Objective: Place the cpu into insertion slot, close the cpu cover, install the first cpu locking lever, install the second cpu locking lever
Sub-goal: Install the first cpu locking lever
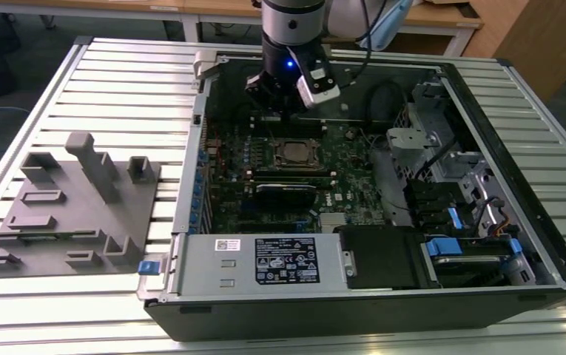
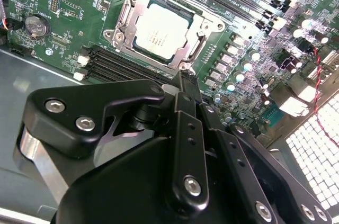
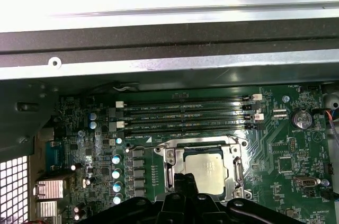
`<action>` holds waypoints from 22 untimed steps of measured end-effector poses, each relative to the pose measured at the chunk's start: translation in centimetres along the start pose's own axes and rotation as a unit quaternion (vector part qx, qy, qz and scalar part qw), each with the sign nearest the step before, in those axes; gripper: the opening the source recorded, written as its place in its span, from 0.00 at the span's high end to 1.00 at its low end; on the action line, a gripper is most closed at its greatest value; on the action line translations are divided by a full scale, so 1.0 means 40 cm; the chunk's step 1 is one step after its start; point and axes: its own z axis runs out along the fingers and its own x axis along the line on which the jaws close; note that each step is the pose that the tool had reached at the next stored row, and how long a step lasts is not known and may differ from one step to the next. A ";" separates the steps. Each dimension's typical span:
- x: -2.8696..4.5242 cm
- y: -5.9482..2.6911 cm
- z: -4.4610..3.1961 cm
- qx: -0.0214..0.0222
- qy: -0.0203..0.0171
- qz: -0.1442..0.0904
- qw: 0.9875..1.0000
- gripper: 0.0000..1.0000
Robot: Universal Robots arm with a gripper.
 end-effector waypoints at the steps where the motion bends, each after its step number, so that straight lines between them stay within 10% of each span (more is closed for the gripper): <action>1: 0.000 0.000 0.000 0.000 0.000 0.000 1.000 0.90; 22: 0.012 -0.001 0.000 0.000 0.000 0.000 1.000 0.90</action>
